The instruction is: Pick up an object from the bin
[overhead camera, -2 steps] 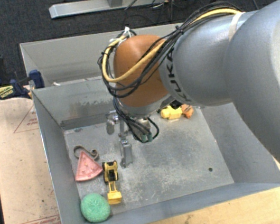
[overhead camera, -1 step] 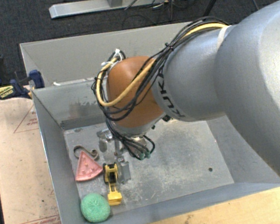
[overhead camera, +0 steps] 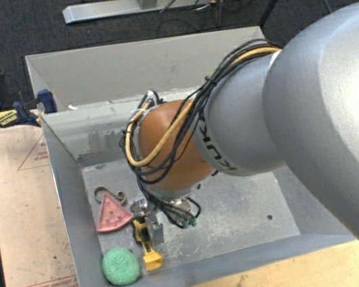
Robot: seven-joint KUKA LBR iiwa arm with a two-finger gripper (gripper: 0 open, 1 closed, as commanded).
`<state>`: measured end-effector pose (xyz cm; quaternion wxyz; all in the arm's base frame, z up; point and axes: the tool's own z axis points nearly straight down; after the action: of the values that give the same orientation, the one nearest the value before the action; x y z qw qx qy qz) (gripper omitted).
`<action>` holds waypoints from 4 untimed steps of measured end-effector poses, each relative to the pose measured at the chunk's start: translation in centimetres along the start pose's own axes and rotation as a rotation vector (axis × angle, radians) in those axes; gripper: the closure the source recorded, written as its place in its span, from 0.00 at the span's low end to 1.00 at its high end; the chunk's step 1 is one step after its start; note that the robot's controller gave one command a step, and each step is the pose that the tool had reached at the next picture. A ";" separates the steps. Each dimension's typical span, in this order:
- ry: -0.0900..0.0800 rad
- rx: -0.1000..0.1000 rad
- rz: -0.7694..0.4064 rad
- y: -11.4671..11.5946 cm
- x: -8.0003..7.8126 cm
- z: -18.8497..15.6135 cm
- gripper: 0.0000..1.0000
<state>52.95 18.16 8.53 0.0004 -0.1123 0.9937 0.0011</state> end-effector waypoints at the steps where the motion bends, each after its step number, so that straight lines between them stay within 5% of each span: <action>1: 0.000 0.000 0.000 0.0 0.0 0.0 1.00; 2: -0.008 -0.002 -0.305 -3.9 -0.7 0.9 1.00; 3: -0.007 -0.002 -0.305 -3.9 -0.7 0.9 1.00; 4: -0.005 -0.002 -0.324 -5.0 -2.8 1.1 1.00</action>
Offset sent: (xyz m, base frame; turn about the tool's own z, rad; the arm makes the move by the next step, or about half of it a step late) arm 0.0129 -0.0398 -0.0133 -0.3072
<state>56.78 13.95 7.40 0.0029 -0.2712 0.9625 0.0025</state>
